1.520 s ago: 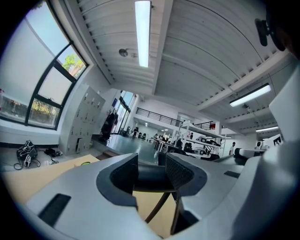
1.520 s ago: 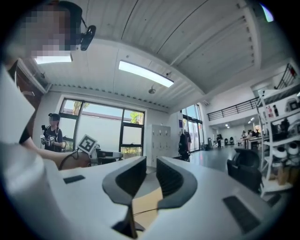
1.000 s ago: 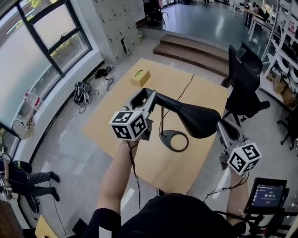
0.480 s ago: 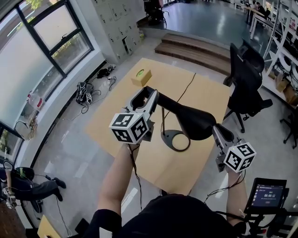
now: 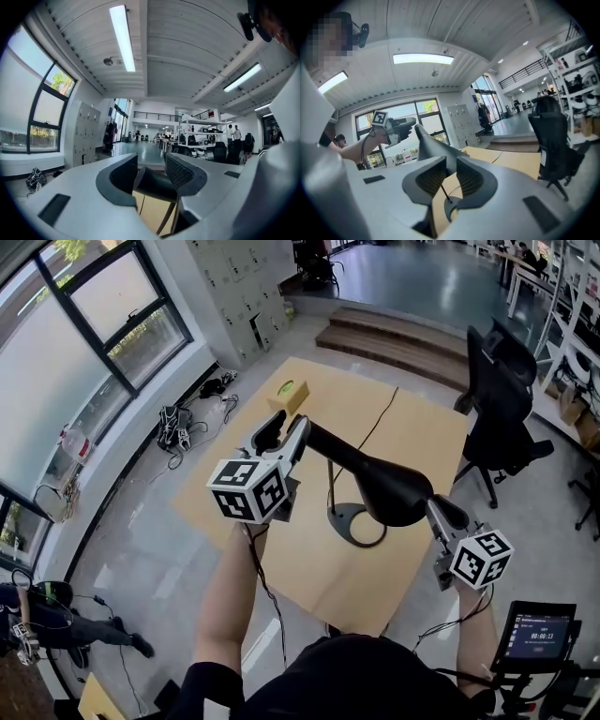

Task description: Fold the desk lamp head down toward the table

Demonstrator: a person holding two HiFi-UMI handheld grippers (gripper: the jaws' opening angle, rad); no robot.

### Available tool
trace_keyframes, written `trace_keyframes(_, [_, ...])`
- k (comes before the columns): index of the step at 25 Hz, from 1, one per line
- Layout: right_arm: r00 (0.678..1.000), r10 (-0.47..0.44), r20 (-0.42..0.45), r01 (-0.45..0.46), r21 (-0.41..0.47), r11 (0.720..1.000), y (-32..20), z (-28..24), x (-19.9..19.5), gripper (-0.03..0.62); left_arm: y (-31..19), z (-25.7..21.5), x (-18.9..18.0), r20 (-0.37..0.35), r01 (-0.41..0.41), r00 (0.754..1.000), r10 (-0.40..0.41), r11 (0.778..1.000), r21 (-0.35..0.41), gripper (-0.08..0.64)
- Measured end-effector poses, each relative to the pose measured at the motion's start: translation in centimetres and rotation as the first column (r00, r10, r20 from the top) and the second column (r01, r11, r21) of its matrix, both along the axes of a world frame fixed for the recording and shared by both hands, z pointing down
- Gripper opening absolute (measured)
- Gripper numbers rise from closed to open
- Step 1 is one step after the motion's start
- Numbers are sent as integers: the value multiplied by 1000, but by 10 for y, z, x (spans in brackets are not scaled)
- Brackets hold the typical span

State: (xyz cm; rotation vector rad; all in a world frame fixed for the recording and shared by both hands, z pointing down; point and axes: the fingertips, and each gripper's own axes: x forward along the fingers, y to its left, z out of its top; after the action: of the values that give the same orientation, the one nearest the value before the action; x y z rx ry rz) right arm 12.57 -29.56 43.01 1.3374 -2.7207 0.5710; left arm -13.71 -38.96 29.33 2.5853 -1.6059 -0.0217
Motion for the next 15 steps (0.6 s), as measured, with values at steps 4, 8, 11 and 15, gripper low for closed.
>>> trace_keyframes(4, [1000,-10,-1,10,-20,1000,-3,9,-2,52,-8,9,-1,5,5,1000,-5,999,-37,190])
trace_keyframes(8, [1000,-15,8,15,-27,1000,-6,15,-4,52,-11,13,1,-16,-12,1000,12,999,-52,190])
trace_keyframes(11, [1000,-15,9,15,-38,999,-8,21,-6,52,-11,15,5,-43,-32,999,29,997,-65,190])
trace_keyframes(15, [1000,-19,12,20,-52,998,-7,29,-7,52,-9,14,8,-69,-43,997,38,997,-63,190])
